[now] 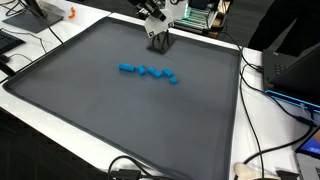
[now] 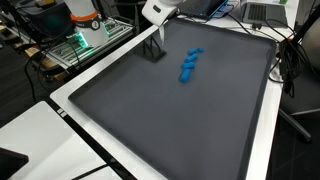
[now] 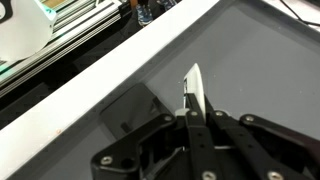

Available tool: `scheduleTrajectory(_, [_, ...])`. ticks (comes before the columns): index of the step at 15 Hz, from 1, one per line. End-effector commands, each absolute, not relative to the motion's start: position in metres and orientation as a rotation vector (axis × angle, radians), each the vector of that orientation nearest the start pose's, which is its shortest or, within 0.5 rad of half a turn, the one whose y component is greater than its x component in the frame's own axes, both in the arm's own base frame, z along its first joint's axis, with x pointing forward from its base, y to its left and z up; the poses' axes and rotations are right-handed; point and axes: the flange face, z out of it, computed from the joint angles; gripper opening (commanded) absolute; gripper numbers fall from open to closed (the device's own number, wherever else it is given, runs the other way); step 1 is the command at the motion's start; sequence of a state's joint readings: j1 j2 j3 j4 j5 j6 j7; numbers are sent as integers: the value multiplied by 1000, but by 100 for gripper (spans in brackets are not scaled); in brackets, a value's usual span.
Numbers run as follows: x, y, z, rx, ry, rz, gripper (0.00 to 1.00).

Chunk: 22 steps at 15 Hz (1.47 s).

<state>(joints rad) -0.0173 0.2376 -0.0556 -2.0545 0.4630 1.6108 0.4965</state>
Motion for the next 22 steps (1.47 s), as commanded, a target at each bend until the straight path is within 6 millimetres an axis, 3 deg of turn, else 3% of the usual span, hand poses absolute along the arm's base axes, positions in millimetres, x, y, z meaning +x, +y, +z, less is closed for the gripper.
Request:
scheduleTrajectory(1, [489, 1, 290, -2285, 1163, 1070, 1])
scheduleTrajectory(6, [475, -10, 272, -2103, 1346, 1012, 1])
scheduleTrajectory(13, [456, -14, 256, -2123, 1455, 878, 1])
scheduleTrajectory(22, [451, -18, 243, -2016, 1679, 738, 1])
